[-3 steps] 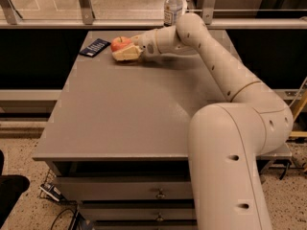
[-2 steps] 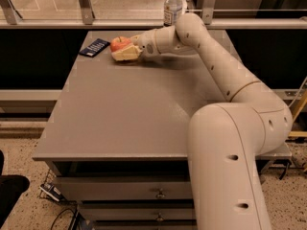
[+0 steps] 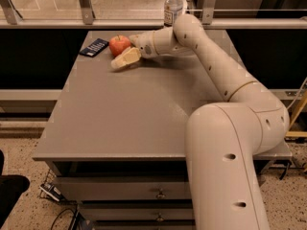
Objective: Move apple near rxbar blueberry
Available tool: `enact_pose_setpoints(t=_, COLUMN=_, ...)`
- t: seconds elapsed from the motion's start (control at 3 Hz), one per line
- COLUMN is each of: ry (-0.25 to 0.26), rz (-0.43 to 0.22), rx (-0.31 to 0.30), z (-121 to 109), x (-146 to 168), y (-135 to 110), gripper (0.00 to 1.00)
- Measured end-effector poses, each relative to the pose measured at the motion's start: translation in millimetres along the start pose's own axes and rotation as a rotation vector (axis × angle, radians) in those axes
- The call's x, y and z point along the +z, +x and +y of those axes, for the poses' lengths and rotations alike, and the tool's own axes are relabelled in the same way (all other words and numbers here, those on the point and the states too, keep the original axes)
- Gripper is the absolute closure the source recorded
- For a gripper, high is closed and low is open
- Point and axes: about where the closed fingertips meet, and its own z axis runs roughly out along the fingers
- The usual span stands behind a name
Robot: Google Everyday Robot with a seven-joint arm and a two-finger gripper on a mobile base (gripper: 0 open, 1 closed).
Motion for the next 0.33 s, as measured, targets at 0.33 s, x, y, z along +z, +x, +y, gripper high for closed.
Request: enact_pose_setpoints(t=0.33, ry=0.000, rz=0.000, rx=0.000, z=0.0, x=0.1, y=0.0, gripper=0.00)
